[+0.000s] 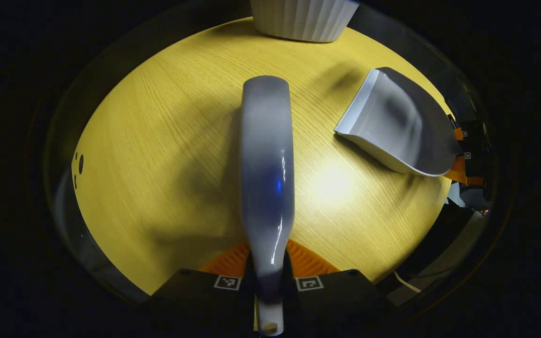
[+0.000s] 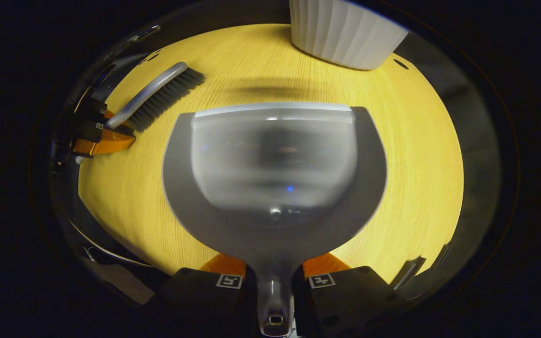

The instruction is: Pick up the small broom and dustpan from the desktop, sweep the trash into the dustpan with the broom, and then empty the trash into the garbage bin.

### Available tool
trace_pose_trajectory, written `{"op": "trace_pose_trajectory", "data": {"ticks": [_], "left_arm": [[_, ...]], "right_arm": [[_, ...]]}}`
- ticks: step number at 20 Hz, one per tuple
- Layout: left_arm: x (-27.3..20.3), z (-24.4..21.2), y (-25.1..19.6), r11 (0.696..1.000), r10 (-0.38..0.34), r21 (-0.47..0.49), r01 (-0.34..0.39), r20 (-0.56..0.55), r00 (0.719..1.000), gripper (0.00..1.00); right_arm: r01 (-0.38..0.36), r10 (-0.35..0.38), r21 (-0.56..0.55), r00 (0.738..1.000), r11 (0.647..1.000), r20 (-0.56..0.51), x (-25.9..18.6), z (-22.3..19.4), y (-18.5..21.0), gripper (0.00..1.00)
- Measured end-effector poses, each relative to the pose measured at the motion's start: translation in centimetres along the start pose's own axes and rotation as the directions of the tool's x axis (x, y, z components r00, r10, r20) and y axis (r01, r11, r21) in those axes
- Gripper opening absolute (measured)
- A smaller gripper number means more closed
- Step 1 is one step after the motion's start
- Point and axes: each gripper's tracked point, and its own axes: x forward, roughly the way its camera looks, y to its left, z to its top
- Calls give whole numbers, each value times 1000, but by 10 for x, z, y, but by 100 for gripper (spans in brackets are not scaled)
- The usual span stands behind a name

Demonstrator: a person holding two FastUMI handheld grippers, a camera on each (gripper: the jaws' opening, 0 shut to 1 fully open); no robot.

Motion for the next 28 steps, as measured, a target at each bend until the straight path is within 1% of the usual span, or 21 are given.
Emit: {"op": "trace_pose_trajectory", "data": {"ticks": [1, 3, 4, 5, 6, 7, 8, 11, 12, 14, 16, 17, 18, 19, 21, 23, 24, 25, 26, 27, 28], "left_arm": [[0, 0, 0, 1000, 11, 2, -11, 3, 1000, 29], [-3, -3, 4, 999, 38, 30, -39, 9, 999, 32], [-5, -7, 3, 998, 40, 41, -40, -1, 999, 42], [-7, -12, 1, 998, 38, 46, -37, -13, 999, 43], [-9, -15, 1, 998, 41, 50, -40, -12, 999, 50], [-13, -14, 3, 997, 49, 53, -48, -2, 999, 53], [-19, -11, 6, 996, 65, 61, -66, 14, 998, 61], [-38, -2, 16, 990, 116, 76, -122, 80, 990, 62], [-49, 1, 18, 988, 128, 76, -136, 106, 986, 63], [-68, 5, 15, 988, 131, 62, -142, 161, 978, 62], [-88, 9, 5, 991, 114, 43, -127, 225, 968, 62], [-99, 11, 0, 992, 109, 31, -122, 258, 960, 62], [-112, 13, -4, 993, 106, 15, -116, 297, 949, 62], [-125, 17, -9, 994, 100, -5, -105, 340, 935, 62], [-156, 28, -20, 996, 87, -63, -65, 449, 889, 62], [-194, 39, -26, 992, 98, -126, -31, 573, 813, 55], [-211, 41, -26, 988, 117, -153, -25, 626, 771, 42], [-230, 43, -25, 984, 141, -178, -24, 676, 723, 34], [-248, 41, -28, 980, 157, -201, -14, 718, 678, 17], [-261, 40, -33, 975, 166, -222, 6, 749, 641, 10], [-270, 33, -40, 971, 165, -235, 35, 774, 611, 5]], "right_arm": [[-4, 4, 2, 1000, 1000, -2, 1, 0, 1, 36], [-15, 16, 11, 1000, 1000, -3, 2, -2, 4, 37], [-19, 19, 12, 1000, 1000, 3, 0, -2, 5, 49], [-20, 20, 12, 1000, 1000, 11, -3, -1, 4, 40], [-24, 24, 15, 1000, 1000, 16, -6, 0, 4, 40], [-28, 27, 21, 999, 999, 23, -9, 1, 4, 51], [-22, 21, 27, 999, 999, 39, -12, 4, 1, 46], [-18, 15, 38, 996, 999, 89, -28, 5, -4, 58], [-23, 19, 42, 994, 999, 104, -36, 5, -4, 51], [-42, 35, 49, 990, 998, 140, -53, 7, -5, 51], [-53, 40, 58, 978, 997, 204, -76, 13, -7, 58], [-51, 34, 65, 970, 997, 239, -89, 18, -9, 49], [-49, 26, 74, 959, 996, 283, -105, 25, -12, 58], [-44, 15, 82, 944, 996, 329, -119, 32, -15, 47], [-24, -19, 99, 909, 995, 417, -151, 46, -21, 47], [-15, -43, 117, 877, 993, 478, -180, 53, -21, 39], [-24, -45, 129, 862, 991, 505, -194, 56, -18, 17], [-51, -24, 127, 847, 991, 530, -204, 58, -9, 8], [-66, -10, 119, 835, 991, 550, -213, 57, -3, 7], [-78, 4, 103, 816, 992, 578, -221, 55, 7, 0], [-77, 15, 77, 794, 994, 608, -231, 58, 15, 5]]}}
